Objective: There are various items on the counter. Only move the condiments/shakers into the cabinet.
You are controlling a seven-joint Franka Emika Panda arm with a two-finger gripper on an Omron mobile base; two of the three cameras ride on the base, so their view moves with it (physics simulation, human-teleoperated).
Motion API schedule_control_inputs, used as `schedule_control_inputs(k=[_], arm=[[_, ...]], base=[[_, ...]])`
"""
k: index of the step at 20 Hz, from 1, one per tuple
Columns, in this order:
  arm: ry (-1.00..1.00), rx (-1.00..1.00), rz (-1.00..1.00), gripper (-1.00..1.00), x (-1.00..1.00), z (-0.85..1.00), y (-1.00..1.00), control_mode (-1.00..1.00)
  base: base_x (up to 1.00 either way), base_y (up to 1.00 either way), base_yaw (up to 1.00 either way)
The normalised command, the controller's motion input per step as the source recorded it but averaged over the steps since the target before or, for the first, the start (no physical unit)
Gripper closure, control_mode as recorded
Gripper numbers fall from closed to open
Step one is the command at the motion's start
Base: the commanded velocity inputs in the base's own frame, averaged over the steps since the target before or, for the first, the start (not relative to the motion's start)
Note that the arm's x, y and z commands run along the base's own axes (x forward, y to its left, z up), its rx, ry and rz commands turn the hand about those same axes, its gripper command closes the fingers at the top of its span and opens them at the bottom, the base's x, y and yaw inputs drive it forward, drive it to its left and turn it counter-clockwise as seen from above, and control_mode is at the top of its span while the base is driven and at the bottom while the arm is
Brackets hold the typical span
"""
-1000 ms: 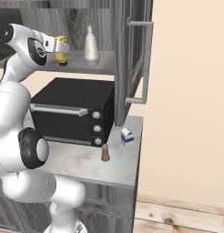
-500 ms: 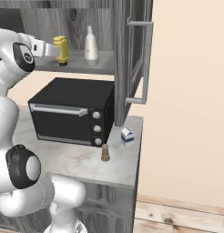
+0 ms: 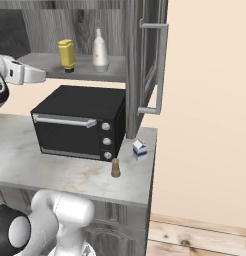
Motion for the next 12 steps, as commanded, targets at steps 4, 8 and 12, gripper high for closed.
schedule_control_inputs(k=[4, 8, 12], arm=[[0.00, 0.02, -0.27, -1.00, -1.00, -0.40, 0.00, -1.00], [0.00, 0.04, -0.23, -1.00, -1.00, -0.56, -0.41, -1.00], [0.03, 0.13, -0.16, -1.00, -1.00, -0.50, -0.74, -1.00]], base=[[0.00, 0.00, 0.00], [0.00, 0.00, 0.00], [0.00, 0.00, 0.00]])
